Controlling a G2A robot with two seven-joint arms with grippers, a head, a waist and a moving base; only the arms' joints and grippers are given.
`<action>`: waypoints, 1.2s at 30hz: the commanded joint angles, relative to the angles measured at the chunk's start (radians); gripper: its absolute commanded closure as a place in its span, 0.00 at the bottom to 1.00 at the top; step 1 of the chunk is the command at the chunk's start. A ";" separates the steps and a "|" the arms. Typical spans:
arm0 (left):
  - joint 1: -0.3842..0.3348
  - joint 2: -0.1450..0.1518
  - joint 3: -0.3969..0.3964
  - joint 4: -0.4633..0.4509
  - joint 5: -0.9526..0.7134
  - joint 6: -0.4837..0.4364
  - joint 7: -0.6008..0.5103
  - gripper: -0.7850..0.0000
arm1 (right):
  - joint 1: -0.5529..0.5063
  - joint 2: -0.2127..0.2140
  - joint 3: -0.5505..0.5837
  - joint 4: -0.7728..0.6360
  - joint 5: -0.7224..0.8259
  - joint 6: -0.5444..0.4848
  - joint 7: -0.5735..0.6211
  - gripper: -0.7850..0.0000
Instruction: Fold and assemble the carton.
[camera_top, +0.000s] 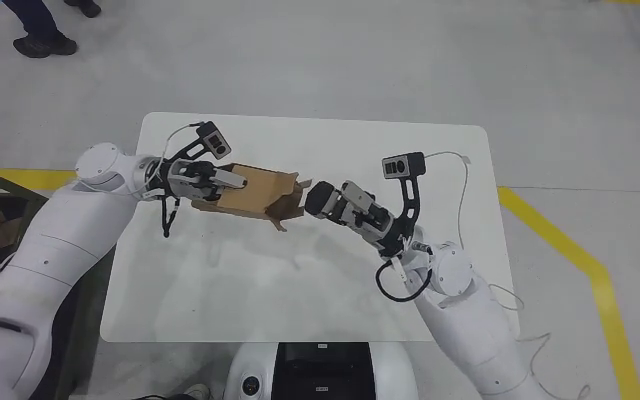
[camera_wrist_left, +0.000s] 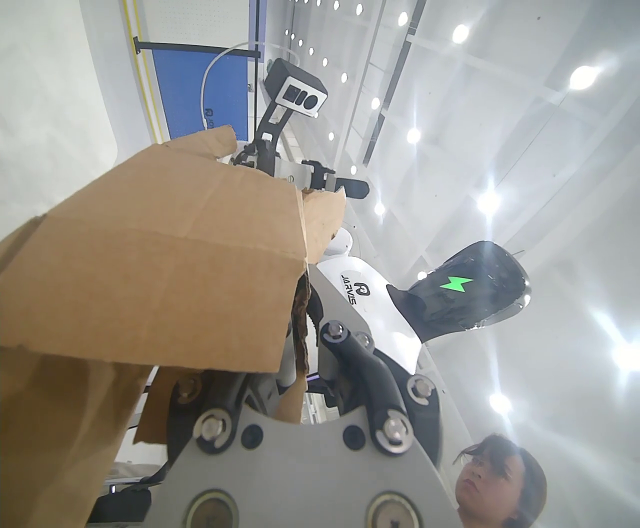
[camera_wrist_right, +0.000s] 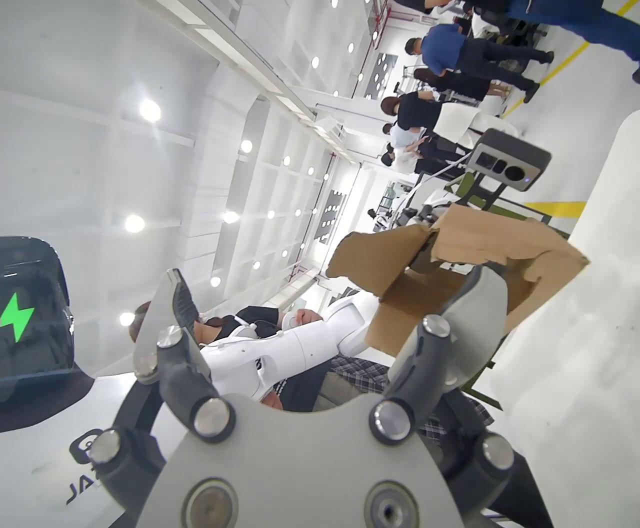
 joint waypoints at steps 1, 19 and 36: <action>-0.002 0.000 0.005 0.002 0.003 -0.002 0.000 1.00 | -0.002 0.000 -0.005 -0.007 0.011 0.002 0.010 0.00; -0.026 0.000 0.077 -0.042 0.025 0.034 0.000 1.00 | 0.039 -0.009 -0.038 0.026 0.011 0.006 0.009 0.00; -0.057 0.019 0.141 -0.084 0.015 0.046 0.000 1.00 | 0.079 -0.010 -0.019 0.073 0.002 0.016 0.020 0.00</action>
